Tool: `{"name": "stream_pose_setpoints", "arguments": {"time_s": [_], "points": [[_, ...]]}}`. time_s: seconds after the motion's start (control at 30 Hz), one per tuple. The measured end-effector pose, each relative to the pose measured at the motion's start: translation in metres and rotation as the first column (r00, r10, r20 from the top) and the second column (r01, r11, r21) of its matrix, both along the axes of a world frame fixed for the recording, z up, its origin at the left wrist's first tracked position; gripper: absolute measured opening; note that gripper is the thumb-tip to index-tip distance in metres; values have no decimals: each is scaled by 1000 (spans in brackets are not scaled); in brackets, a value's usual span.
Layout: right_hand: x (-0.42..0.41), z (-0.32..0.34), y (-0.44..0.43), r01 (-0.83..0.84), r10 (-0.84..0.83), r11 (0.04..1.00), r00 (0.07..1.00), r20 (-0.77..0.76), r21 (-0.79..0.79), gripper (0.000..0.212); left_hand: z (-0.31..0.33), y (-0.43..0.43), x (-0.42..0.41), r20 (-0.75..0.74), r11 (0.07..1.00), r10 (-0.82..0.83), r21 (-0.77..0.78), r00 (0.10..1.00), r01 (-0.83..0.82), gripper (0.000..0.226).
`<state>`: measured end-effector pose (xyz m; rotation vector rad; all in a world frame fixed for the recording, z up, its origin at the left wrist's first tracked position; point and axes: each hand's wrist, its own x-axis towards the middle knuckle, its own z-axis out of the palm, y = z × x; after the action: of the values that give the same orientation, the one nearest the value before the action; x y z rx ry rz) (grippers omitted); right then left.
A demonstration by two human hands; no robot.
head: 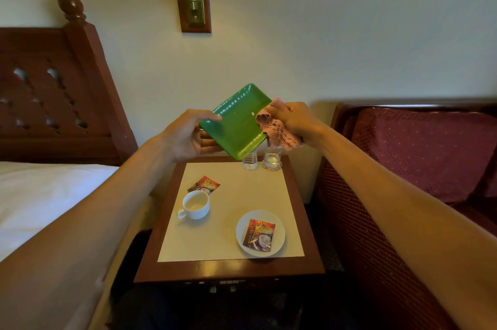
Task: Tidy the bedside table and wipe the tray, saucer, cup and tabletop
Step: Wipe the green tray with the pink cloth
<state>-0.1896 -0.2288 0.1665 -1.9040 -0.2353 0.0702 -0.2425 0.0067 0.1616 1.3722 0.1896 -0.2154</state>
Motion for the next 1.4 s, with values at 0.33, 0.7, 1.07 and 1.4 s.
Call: {"name": "stream_pose_setpoints", "arguments": {"time_s": [0.33, 0.7, 1.07, 1.4], "points": [[-13, -33, 52, 284, -284, 959, 959, 3, 6, 39, -4, -51, 22, 199, 916, 276, 243, 940, -320, 19], [-15, -25, 55, 225, -214, 965, 973, -92, 135, 44, -3, -48, 14, 202, 922, 253, 245, 946, -299, 19], [-26, -20, 33, 229, -86, 902, 926, -368, 366, 32, -1, -1, 0, 502, 518, -461, 822, 732, -237, 55], [-10, -23, 33, 267, -28, 812, 906, -423, 519, 21, 7, -3, 11, 614, 463, -565, 789, 551, -404, 28]]}}
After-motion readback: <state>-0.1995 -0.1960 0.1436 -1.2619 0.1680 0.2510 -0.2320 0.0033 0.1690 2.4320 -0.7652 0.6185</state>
